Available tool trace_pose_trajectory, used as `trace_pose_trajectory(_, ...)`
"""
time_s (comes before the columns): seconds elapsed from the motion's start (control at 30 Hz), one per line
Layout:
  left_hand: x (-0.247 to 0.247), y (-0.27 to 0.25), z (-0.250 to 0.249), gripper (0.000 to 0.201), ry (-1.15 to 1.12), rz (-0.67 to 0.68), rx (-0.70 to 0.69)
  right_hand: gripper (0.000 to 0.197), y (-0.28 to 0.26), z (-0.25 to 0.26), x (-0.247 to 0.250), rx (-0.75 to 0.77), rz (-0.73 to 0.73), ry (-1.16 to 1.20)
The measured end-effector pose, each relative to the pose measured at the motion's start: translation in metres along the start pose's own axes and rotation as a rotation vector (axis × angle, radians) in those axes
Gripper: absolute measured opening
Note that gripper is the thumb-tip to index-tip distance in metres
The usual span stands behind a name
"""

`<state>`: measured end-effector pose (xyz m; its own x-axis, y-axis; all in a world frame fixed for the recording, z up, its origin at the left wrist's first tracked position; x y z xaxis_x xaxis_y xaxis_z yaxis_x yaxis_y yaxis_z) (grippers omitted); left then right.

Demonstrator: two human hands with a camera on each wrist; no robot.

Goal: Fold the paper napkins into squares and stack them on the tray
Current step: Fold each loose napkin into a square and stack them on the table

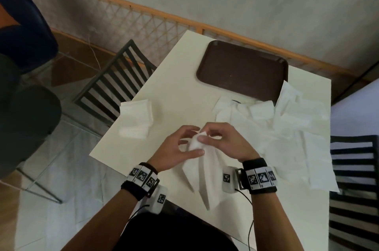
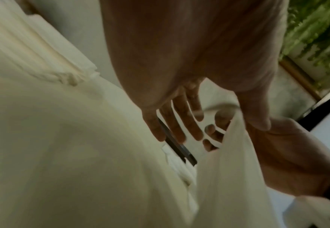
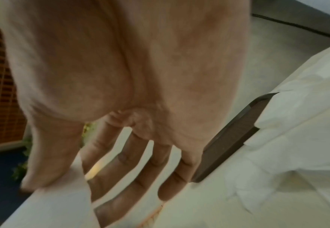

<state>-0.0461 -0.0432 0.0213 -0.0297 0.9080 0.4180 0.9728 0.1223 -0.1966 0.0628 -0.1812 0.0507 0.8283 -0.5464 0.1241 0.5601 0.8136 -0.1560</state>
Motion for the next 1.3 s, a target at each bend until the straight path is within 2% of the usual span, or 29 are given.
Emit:
trace_pose_trajectory(0.07, 0.008, 0.004, -0.008, 0.052, -0.098, -0.043, 0.039, 0.014, 0.001, 0.024, 0.003, 0.098, -0.068, 0.135)
trace_pose_trajectory(0.17, 0.023, 0.01, -0.015, 0.04, -0.232, -0.119, 0.05, 0.016, 0.0, 0.037, 0.022, 0.208, -0.264, 0.257)
trace_pose_trajectory(0.23, 0.032, 0.013, -0.02, 0.031, -0.274, -0.181, 0.04, 0.018, 0.001, 0.034, 0.027, 0.194, -0.336, 0.354)
trace_pose_trajectory(0.27, 0.038, 0.015, -0.024, 0.025, -0.275, -0.223, 0.031, 0.023, 0.002, 0.03, 0.024, 0.166, -0.317, 0.398)
trace_pose_trajectory(0.37, 0.055, 0.016, -0.04, 0.015, -0.254, -0.342, -0.005, 0.031, 0.008, 0.02, 0.009, 0.109, -0.255, 0.367)
trace_pose_trajectory(0.5, 0.071, 0.015, -0.058, 0.007, -0.017, -0.345, -0.116, 0.022, 0.009, 0.024, 0.015, 0.228, -0.387, 0.426)
trace_pose_trajectory(0.57, 0.079, 0.012, -0.065, 0.014, 0.054, -0.355, -0.205, 0.02, 0.012, 0.028, 0.019, 0.286, -0.395, 0.438)
trace_pose_trajectory(0.67, 0.091, 0.009, -0.073, 0.034, 0.049, -0.388, -0.264, 0.042, 0.017, 0.037, 0.019, 0.377, -0.334, 0.517)
trace_pose_trajectory(0.7, 0.093, 0.009, -0.075, 0.035, 0.042, -0.394, -0.274, 0.046, 0.019, 0.04, 0.017, 0.385, -0.314, 0.551)
trace_pose_trajectory(0.77, 0.097, 0.008, -0.078, 0.029, 0.016, -0.4, -0.292, 0.04, 0.023, 0.044, 0.014, 0.378, -0.29, 0.603)
trace_pose_trajectory(0.93, 0.105, 0.011, -0.071, 0.028, -0.107, -0.415, -0.251, 0.034, 0.032, 0.048, 0.009, 0.374, -0.318, 0.629)
trace_pose_trajectory(1.2, 0.122, 0.001, -0.067, 0.031, -0.134, -0.447, -0.209, 0.041, 0.039, 0.063, 0.004, 0.354, -0.27, 0.578)
trace_pose_trajectory(1.27, 0.125, -0.006, -0.07, 0.031, -0.014, -0.441, -0.253, 0.036, 0.042, 0.077, -0.002, 0.365, -0.339, 0.441)
trace_pose_trajectory(1.3, 0.125, -0.008, -0.074, 0.031, 0.069, -0.431, -0.278, 0.03, 0.045, 0.085, -0.01, 0.366, -0.371, 0.277)
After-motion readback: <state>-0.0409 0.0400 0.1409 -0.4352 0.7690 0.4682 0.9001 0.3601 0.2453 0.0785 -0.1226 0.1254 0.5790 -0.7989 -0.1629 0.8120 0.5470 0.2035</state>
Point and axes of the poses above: each hand's wrist, its own y-axis towards the middle knuckle, its own x-axis out of the back of the hand, z = x × y, the point moved 7 cm from there along y, towards the middle knuckle, and after that the axes turned 13 degrees about y, right-handed, at the moved point
